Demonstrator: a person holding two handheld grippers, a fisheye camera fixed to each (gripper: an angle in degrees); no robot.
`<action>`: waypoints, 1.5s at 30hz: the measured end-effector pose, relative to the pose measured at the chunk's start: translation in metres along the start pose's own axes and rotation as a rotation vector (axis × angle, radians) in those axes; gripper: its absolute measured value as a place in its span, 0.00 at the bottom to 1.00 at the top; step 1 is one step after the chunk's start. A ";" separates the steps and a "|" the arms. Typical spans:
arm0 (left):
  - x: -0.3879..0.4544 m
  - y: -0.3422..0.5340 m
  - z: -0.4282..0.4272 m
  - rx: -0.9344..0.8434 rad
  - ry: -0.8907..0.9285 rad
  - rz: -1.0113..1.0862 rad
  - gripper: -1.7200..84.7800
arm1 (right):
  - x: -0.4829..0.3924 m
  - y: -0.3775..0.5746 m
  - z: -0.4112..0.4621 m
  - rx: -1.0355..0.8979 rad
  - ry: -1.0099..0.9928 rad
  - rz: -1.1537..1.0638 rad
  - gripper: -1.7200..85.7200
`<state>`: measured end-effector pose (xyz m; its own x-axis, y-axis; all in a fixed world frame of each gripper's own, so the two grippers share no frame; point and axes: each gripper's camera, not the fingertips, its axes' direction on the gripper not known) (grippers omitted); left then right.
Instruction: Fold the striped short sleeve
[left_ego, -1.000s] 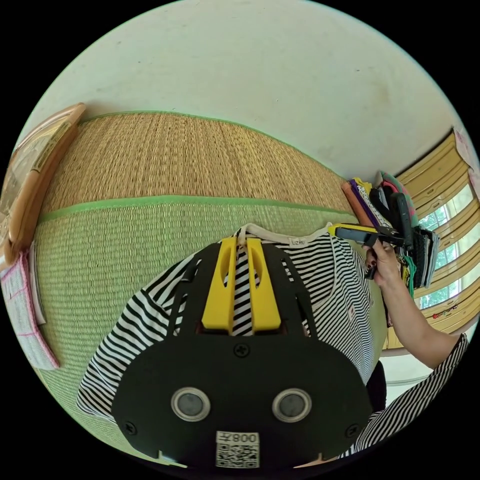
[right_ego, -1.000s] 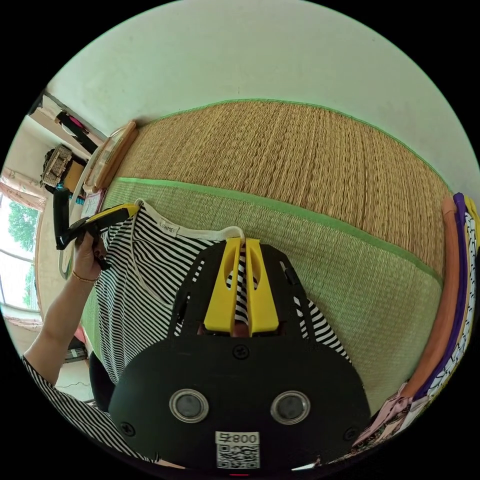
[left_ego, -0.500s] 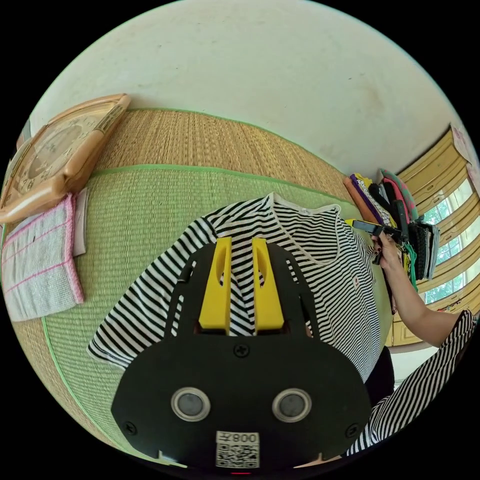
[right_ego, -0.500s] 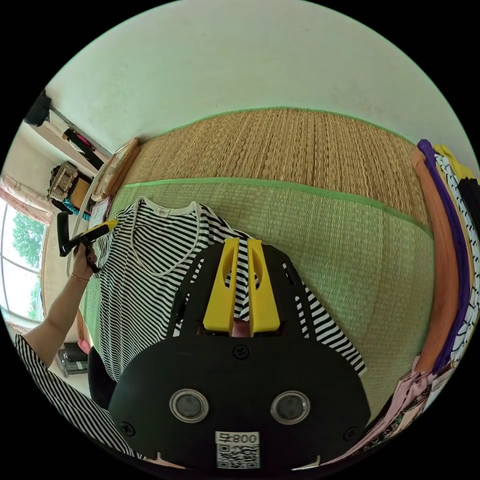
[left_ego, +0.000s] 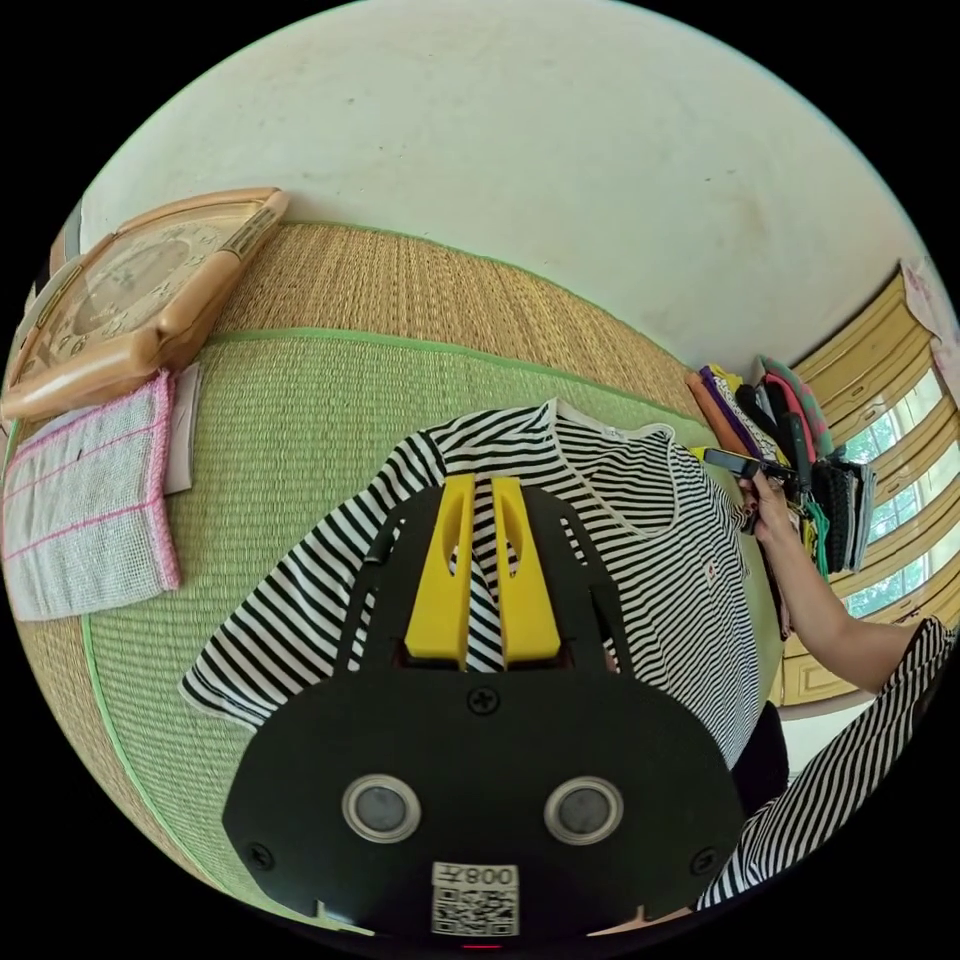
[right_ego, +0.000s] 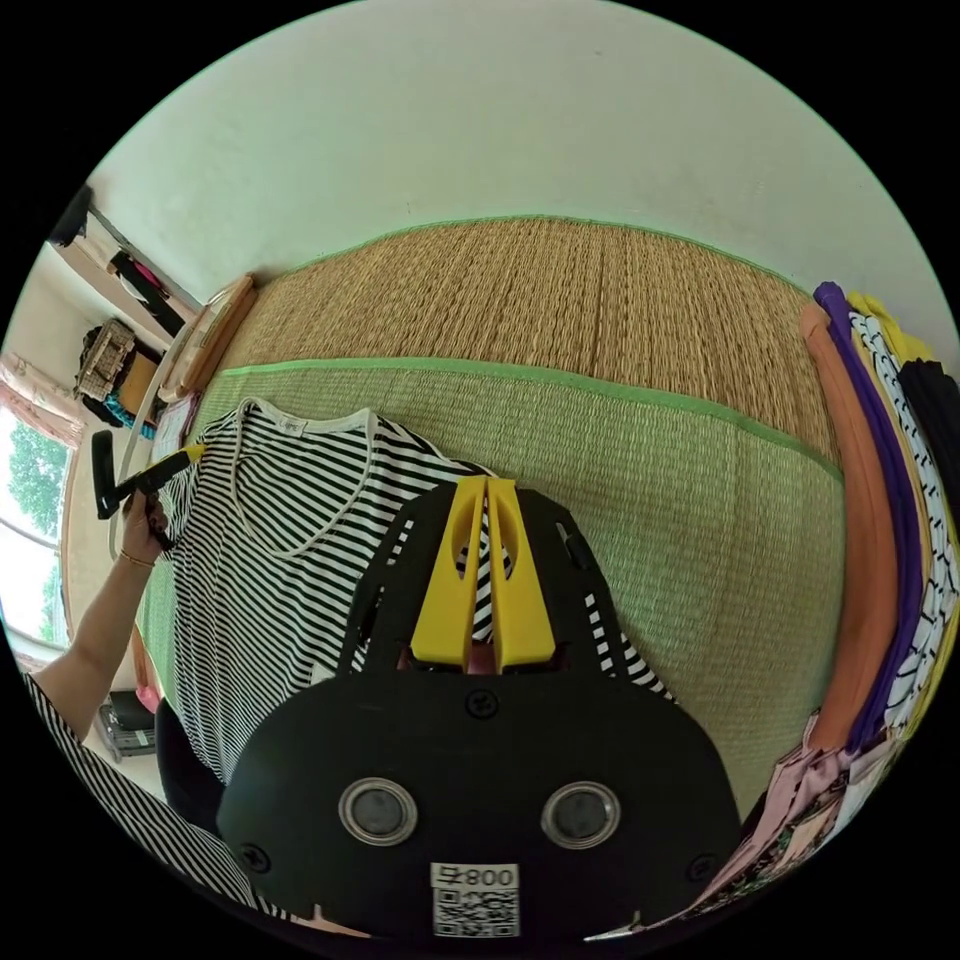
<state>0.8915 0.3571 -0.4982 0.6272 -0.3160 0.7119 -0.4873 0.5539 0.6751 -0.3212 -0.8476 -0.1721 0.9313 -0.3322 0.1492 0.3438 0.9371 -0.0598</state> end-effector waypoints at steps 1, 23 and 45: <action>0.001 0.002 -0.001 0.004 -0.003 0.005 0.05 | -0.001 0.004 -0.005 0.016 0.000 0.000 0.02; 0.009 0.089 -0.007 -0.095 -0.072 -0.011 0.03 | 0.006 0.079 -0.034 -0.022 0.023 0.039 0.02; 0.008 0.258 -0.067 -0.116 -0.239 -0.121 0.02 | 0.058 0.203 -0.103 -0.032 0.024 0.158 0.02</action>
<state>0.8115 0.5486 -0.3315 0.5087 -0.5503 0.6621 -0.3364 0.5809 0.7412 -0.1849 -0.6875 -0.2775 0.9767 -0.1836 0.1115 0.1960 0.9742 -0.1122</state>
